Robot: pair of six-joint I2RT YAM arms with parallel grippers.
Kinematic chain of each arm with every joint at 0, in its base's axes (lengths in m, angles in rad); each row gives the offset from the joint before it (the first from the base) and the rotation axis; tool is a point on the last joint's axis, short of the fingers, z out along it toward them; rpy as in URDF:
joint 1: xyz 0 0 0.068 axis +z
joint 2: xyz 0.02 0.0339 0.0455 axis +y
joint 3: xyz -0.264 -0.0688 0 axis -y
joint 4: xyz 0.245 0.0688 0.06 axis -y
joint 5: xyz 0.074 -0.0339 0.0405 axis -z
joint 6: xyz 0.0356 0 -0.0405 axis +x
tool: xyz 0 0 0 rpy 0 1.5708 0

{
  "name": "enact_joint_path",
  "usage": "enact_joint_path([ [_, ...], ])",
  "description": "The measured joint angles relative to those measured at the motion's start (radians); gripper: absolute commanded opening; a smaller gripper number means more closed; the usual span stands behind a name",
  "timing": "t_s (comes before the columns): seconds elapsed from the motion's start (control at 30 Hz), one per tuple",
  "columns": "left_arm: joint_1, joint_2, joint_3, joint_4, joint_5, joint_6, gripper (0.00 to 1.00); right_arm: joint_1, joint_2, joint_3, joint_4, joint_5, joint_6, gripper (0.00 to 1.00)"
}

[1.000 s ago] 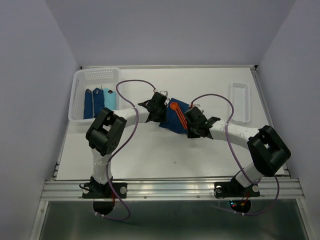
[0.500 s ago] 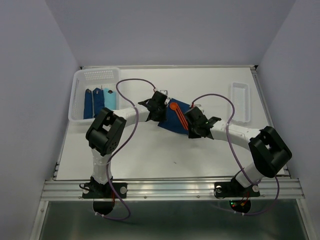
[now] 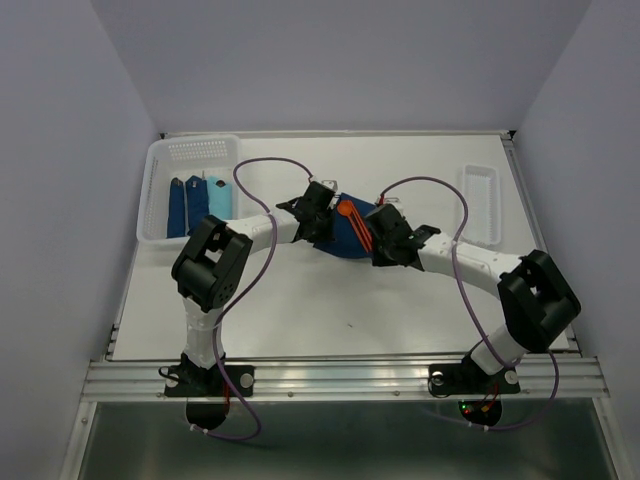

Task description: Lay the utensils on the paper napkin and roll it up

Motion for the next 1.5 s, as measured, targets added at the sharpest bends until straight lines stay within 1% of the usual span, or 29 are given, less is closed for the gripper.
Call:
enact_joint_path([
  [0.37, 0.0, 0.0, 0.0, 0.0, -0.001, 0.001, 0.0, 0.0, 0.02, 0.019, 0.001, -0.001, -0.011, 0.01],
  [0.5, 0.0, 0.0, 0.0, -0.001, -0.003, 0.001, 0.0, 0.0, 0.018, -0.018, 0.001, -0.007, -0.002, 0.15],
  [0.53, 0.0, 0.0, 0.0, -0.001, -0.003, 0.001, 0.0, 0.0, 0.018, -0.032, 0.001, -0.009, 0.0, 0.2],
  [0.67, 0.0, 0.003, 0.0, -0.001, 0.0, -0.001, 0.0, 0.0, 0.018, -0.067, -0.008, -0.008, 0.014, 0.31],
  [0.8, 0.0, 0.006, 0.002, -0.002, 0.0, -0.003, 0.0, 0.0, 0.013, -0.069, -0.013, -0.003, 0.016, 0.4],
  [0.9, 0.0, 0.006, 0.003, -0.003, 0.0, -0.003, 0.0, 0.0, 0.008, -0.069, -0.013, -0.003, 0.016, 0.41],
  [1.03, 0.0, 0.007, 0.023, -0.008, 0.003, -0.003, 0.0, 0.0, 0.008, -0.069, -0.013, -0.003, 0.015, 0.41],
  [1.33, 0.0, 0.019, 0.043, -0.009, 0.014, -0.01, 0.0, 0.0, 0.031, -0.069, 0.001, -0.01, 0.005, 0.29],
  [1.37, 0.0, 0.021, 0.043, -0.009, 0.014, -0.01, 0.0, 0.0, 0.038, -0.069, 0.003, -0.012, 0.003, 0.25],
  [1.43, 0.0, 0.024, 0.043, -0.01, 0.015, -0.011, 0.0, 0.0, 0.055, -0.069, 0.007, -0.016, -0.002, 0.2],
  [1.47, 0.0, 0.024, 0.043, -0.01, 0.015, -0.01, 0.0, 0.0, 0.058, -0.066, 0.01, -0.016, -0.003, 0.13],
  [1.5, 0.0, 0.025, 0.043, -0.01, 0.015, -0.01, 0.0, 0.0, 0.058, -0.066, 0.013, -0.019, -0.004, 0.1],
])
